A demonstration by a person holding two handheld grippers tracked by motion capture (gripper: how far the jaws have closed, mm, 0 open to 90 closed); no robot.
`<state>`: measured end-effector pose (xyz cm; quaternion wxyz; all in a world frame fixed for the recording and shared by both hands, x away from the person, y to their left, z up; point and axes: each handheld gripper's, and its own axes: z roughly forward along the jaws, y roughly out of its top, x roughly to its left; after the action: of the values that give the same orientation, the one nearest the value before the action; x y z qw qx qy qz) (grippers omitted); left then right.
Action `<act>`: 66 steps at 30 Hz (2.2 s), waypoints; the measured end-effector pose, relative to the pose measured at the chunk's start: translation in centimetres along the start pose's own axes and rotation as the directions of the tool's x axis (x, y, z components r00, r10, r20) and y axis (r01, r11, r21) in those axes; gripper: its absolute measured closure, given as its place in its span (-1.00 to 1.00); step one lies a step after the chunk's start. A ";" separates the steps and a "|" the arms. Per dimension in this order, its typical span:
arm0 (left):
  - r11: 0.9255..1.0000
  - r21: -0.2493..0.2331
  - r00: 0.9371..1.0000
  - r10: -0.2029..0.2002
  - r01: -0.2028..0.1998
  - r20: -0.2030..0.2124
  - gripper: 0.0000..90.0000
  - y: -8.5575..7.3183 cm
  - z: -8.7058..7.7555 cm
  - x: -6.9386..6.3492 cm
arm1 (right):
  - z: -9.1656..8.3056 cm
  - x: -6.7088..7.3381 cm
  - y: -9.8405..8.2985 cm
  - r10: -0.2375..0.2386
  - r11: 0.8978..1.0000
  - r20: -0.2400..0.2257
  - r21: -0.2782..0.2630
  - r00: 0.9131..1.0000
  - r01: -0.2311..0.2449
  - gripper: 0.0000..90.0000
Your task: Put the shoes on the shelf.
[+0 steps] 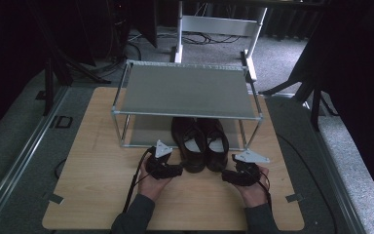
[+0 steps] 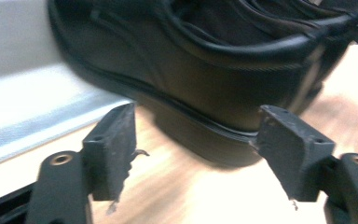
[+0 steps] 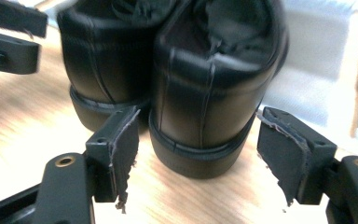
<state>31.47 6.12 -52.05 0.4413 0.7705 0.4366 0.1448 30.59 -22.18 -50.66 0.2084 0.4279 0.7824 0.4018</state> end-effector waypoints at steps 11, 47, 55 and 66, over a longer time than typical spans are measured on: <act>0.997 0.063 0.999 0.049 -0.049 0.002 -0.63 0.3 2.7 -2.1 | 2.8 -0.6 -0.8 0.047 0.997 -0.021 0.062 0.999 -0.045 -0.36; 0.999 0.041 0.999 0.025 -0.024 -0.025 -0.27 3.1 3.4 2.3 | 5.8 1.3 3.0 0.097 0.995 0.065 0.032 0.993 -0.099 -0.25; 0.999 0.048 0.998 0.022 -0.019 -0.055 -0.18 3.6 3.9 3.4 | 7.2 1.5 3.5 0.092 0.995 0.077 0.040 0.993 -0.095 -0.25; 0.998 0.057 0.998 0.005 -0.002 -0.067 -0.10 3.7 4.6 3.6 | 8.6 1.1 4.3 0.078 0.995 0.127 0.055 0.989 -0.086 -0.26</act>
<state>38.41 5.64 -52.23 0.4040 0.7783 0.4537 0.1588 37.93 -16.03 -52.29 0.2270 0.4900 0.7614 0.3587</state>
